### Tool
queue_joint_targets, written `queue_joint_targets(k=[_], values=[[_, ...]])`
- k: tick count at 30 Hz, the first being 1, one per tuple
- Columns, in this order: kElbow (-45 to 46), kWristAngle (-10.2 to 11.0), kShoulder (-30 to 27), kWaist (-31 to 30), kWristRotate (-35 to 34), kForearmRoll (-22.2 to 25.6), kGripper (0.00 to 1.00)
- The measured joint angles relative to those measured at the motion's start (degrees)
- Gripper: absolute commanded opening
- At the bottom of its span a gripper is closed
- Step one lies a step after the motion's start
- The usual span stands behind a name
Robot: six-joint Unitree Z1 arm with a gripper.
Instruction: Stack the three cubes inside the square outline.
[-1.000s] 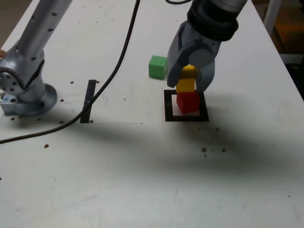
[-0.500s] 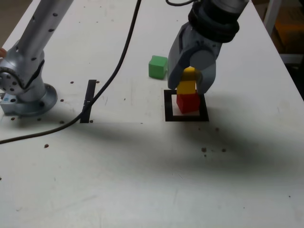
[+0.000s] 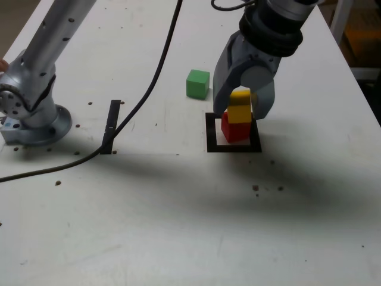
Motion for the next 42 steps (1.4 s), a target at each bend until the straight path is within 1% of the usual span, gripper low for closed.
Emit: queue_joint_targets(k=[2, 4, 12, 14, 15, 18, 20, 22, 25, 26, 27, 28, 29, 31, 37, 39, 40, 42], values=[[0.0, 0.1, 0.0, 0.0, 0.0, 0.0, 0.81], [0.0, 0.1, 0.0, 0.0, 0.0, 0.0, 0.86], [0.5, 0.4, -0.6, 0.0, -0.4, 0.0, 0.99], [1.4, 1.4, -2.5, 0.0, -0.7, 0.0, 1.00], [2.8, 2.6, -4.6, 0.0, -0.8, 0.0, 1.00], [5.7, 3.9, -9.1, 0.5, -0.8, 0.0, 1.00], [8.5, 4.4, -11.9, 1.6, -0.2, 0.0, 1.00], [11.7, 5.0, -14.5, 3.9, 2.2, 0.0, 0.99], [16.0, 6.0, -16.6, 7.4, 6.3, -0.1, 0.98], [17.7, 7.0, -17.4, 9.1, 8.1, -0.3, 0.96], [20.2, 7.7, -18.9, 10.8, 11.3, -0.4, 0.94], [21.9, 8.9, -20.4, 12.7, 14.3, -0.7, 0.93], [22.2, 9.5, -21.3, 13.3, 16.1, -0.9, 0.91], [22.9, 10.0, -21.3, 12.4, 16.3, -1.3, 0.92], [24.5, 11.4, -17.3, 11.0, 16.3, -1.4, 0.99], [25.2, 11.9, -16.5, 10.6, 16.3, -1.5, 1.00], [25.7, 11.9, -16.3, 10.6, 16.4, -2.0, 1.00], [26.8, 12.0, -16.0, 10.7, 17.2, -4.5, 1.00]])
